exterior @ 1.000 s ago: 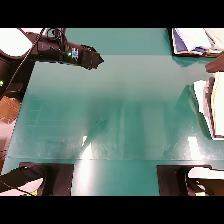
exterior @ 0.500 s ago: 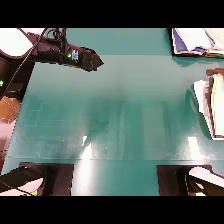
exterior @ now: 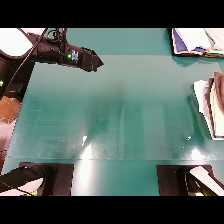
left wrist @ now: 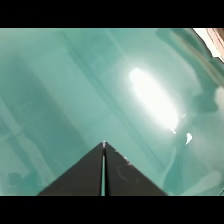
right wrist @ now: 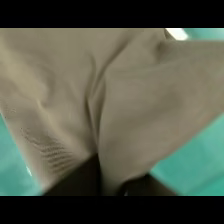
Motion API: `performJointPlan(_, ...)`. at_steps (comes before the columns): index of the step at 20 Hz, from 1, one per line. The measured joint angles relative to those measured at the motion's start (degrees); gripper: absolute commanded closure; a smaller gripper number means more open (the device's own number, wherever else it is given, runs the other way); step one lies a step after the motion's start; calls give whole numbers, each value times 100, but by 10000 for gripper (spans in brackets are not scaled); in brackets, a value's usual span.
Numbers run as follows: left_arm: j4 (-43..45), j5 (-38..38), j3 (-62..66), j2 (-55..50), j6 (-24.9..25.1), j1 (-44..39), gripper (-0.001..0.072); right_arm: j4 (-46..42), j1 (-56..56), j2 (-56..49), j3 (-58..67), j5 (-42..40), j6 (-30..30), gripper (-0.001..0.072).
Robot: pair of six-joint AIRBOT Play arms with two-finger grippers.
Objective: Fold the shirts.
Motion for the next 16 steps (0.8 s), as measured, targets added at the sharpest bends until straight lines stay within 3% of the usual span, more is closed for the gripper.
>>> performJointPlan(1,0,-2,0,0,9,0,683,-33,-81,13,-151,0,2,115)
performJointPlan(7,0,-4,0,0,20,0,683,442,92,-17,168,-52,140,116)
performJointPlan(11,7,42,0,0,24,0,683,1320,1257,-20,876,-81,249,117)
performJointPlan(16,33,92,0,0,24,0,683,1685,3180,-20,1508,-101,396,124)
